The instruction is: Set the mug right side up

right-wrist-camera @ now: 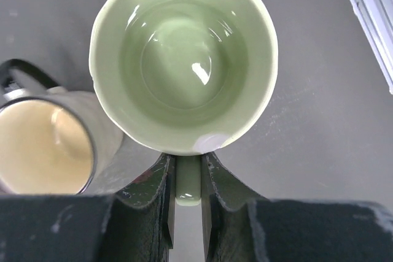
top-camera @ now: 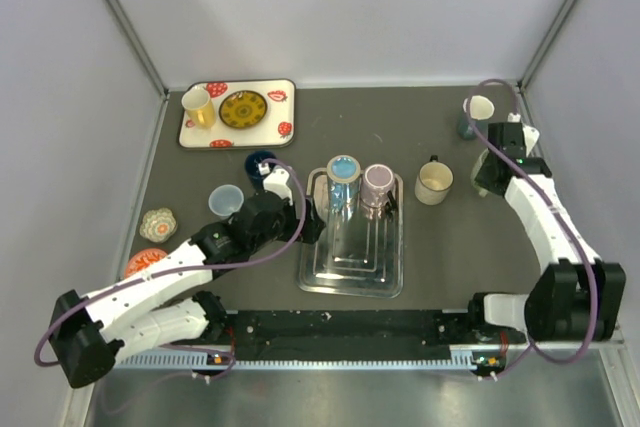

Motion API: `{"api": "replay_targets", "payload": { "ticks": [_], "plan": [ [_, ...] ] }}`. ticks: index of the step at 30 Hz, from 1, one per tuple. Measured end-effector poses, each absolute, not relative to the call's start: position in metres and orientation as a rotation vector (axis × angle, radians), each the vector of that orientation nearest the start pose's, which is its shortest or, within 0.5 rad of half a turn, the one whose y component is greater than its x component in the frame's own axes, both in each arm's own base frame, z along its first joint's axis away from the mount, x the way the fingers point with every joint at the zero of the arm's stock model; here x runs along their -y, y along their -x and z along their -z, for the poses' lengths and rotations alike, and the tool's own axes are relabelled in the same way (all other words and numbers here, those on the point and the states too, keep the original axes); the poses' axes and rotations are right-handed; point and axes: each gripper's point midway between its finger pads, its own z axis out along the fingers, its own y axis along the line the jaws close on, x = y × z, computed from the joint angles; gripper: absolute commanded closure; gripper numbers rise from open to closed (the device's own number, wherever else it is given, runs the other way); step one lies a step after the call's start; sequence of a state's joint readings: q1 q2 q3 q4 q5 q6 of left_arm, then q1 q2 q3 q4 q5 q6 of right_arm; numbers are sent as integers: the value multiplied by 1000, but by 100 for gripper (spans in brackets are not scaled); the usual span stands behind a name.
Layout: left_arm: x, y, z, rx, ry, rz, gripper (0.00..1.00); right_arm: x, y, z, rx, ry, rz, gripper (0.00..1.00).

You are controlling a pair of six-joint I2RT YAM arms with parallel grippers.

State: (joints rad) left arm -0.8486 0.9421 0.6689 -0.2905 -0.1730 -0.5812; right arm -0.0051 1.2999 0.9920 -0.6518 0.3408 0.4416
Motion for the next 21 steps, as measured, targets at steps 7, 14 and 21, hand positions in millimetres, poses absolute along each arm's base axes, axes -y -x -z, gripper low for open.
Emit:
{"api": "replay_targets", "payload": {
  "ticks": [7, 14, 21],
  "plan": [
    [226, -213, -162, -2166, -166, 652, 1, 19, -281, -201, -2194, -632, 37, 100],
    [249, -206, -224, -1923, -111, 973, 1, -73, -229, -308, -1837, -362, -645, 100],
    [290, -183, -276, -1727, -130, 1407, 4, -149, -184, -359, -1662, -97, -1212, 100]
  ]
}}
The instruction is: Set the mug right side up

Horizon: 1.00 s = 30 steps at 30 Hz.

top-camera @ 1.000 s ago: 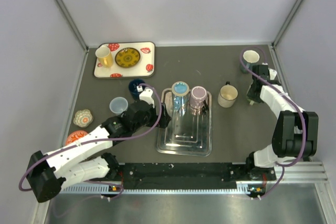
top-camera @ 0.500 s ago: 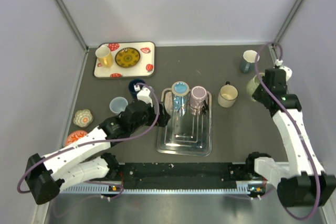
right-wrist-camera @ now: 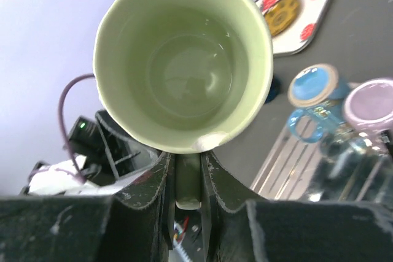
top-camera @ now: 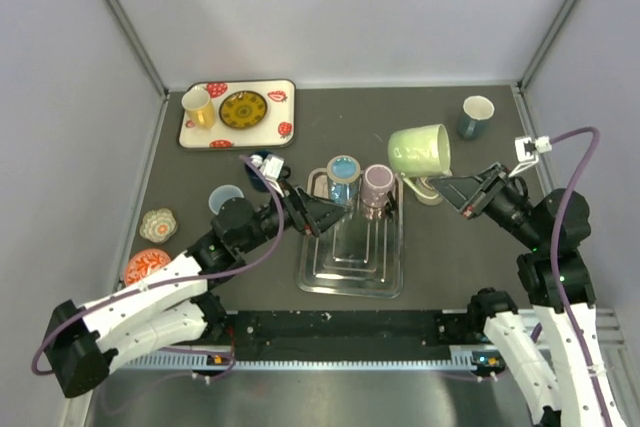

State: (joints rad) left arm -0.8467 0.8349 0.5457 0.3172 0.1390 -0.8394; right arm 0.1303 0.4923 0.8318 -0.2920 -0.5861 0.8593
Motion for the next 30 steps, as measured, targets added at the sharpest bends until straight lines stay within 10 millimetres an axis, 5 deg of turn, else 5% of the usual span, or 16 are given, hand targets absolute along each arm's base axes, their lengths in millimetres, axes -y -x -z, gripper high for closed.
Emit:
{"api": "replay_targets", "payload": {
  "ticks": [6, 17, 30],
  "plan": [
    [317, -175, -307, -1597, -146, 1660, 11, -175, -170, -349, -1685, -10, -1363, 100],
    [341, -166, -304, -1587, -193, 1817, 14, -210, -181, -310, -1805, 18, -1400, 100],
    [353, -168, -310, -1524, -198, 1871, 35, -234, -188, -311, -1706, 27, -1509, 100]
  ]
}}
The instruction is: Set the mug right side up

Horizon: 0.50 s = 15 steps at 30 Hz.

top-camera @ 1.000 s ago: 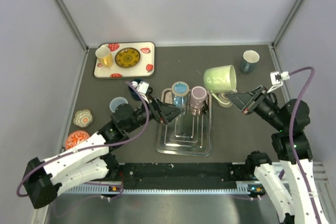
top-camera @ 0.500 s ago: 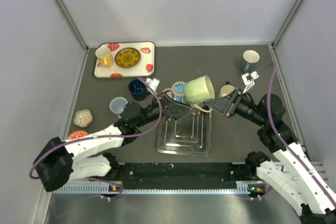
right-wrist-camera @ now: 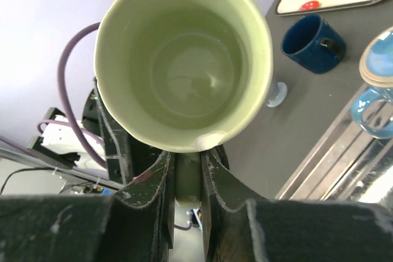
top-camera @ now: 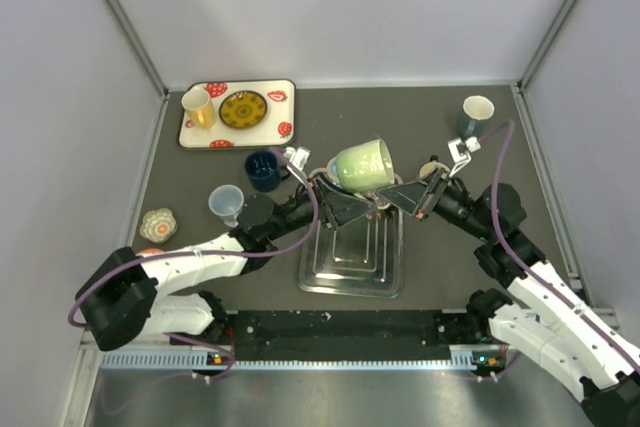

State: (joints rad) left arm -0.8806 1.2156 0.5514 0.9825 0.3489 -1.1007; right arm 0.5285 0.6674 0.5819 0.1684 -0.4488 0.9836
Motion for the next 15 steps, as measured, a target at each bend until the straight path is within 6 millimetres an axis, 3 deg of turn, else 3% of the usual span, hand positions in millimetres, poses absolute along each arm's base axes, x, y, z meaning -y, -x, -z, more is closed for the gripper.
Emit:
{"api": "replay_targets", "payload": {
  "ticks": [6, 13, 15],
  "plan": [
    [355, -175, -316, -1477, -164, 1891, 46, -242, -181, -324, -1639, 56, -1560, 100],
    [352, -177, -329, -1410, -137, 1902, 80, -245, -177, -334, -1571, 60, -1589, 100],
    [351, -176, -331, -1406, -130, 1914, 80, -244, -178, -333, -1561, 57, -1588, 100]
  ]
}}
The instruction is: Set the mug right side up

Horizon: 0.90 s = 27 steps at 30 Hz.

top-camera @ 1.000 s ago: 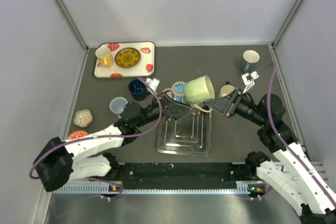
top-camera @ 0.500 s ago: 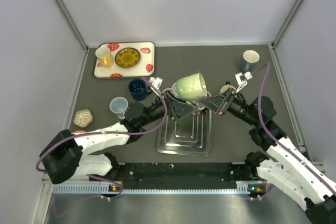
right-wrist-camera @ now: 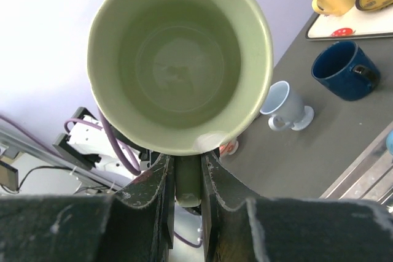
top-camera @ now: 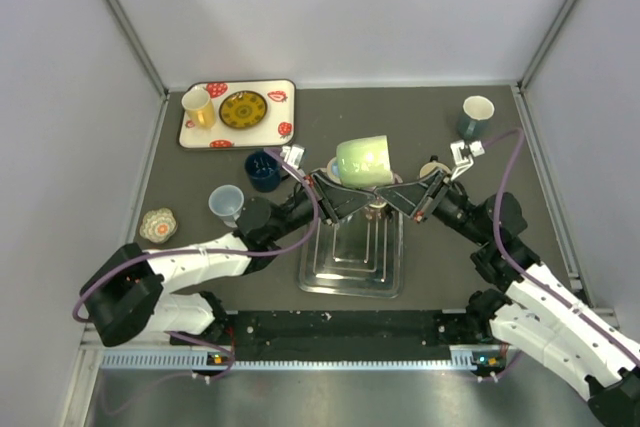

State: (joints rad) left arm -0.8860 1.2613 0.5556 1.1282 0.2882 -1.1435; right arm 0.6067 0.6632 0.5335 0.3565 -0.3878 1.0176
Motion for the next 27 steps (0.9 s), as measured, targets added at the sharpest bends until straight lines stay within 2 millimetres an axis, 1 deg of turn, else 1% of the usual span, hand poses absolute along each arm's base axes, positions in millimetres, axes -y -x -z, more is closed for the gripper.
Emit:
{"api": "replay_targets", "payload": {
  "ticks": [1, 3, 4, 6, 7, 8, 9, 12, 15, 16, 17, 19, 20, 23, 25, 27],
  "plan": [
    [351, -175, -332, -1404, -124, 1922, 74, -244, -177, -333, -1554, 58, -1590, 100],
    [350, -174, -334, -1400, -124, 1927, 66, -244, -176, -334, -1544, 64, -1595, 100],
    [350, -174, -334, -1398, -126, 1925, 64, -245, -176, -334, -1542, 64, -1596, 100],
    [350, -174, -334, -1399, -127, 1919, 70, -245, -175, -335, -1539, 62, -1597, 100],
    [350, -174, -334, -1401, -127, 1918, 75, -245, -175, -335, -1538, 61, -1596, 100],
    [350, -174, -334, -1400, -128, 1918, 94, -245, -175, -335, -1539, 60, -1594, 100],
    [350, -174, -334, -1400, -129, 1918, 100, -245, -175, -335, -1541, 58, -1593, 100],
    [348, -172, -338, -1391, -121, 1939, 100, -245, -174, -336, -1528, 74, -1585, 100],
    [349, -169, -338, -1394, -133, 1945, 100, -245, -171, -336, -1525, 85, -1584, 99],
    [349, -169, -338, -1397, -138, 1943, 100, -245, -171, -336, -1526, 88, -1581, 93],
    [349, -168, -336, -1405, -144, 1939, 100, -245, -171, -334, -1536, 91, -1573, 76],
    [349, -168, -332, -1431, -151, 1920, 100, -245, -171, -329, -1557, 96, -1559, 64],
    [349, -168, -330, -1445, -164, 1897, 100, -245, -170, -328, -1572, 103, -1548, 56],
    [344, -168, -325, -1474, -198, 1818, 100, -245, -167, -321, -1627, 134, -1517, 46],
    [338, -168, -327, -1469, -210, 1769, 100, -246, -163, -316, -1664, 161, -1501, 44],
    [331, -168, -330, -1453, -222, 1718, 100, -246, -162, -317, -1683, 180, -1483, 39]
  ]
}}
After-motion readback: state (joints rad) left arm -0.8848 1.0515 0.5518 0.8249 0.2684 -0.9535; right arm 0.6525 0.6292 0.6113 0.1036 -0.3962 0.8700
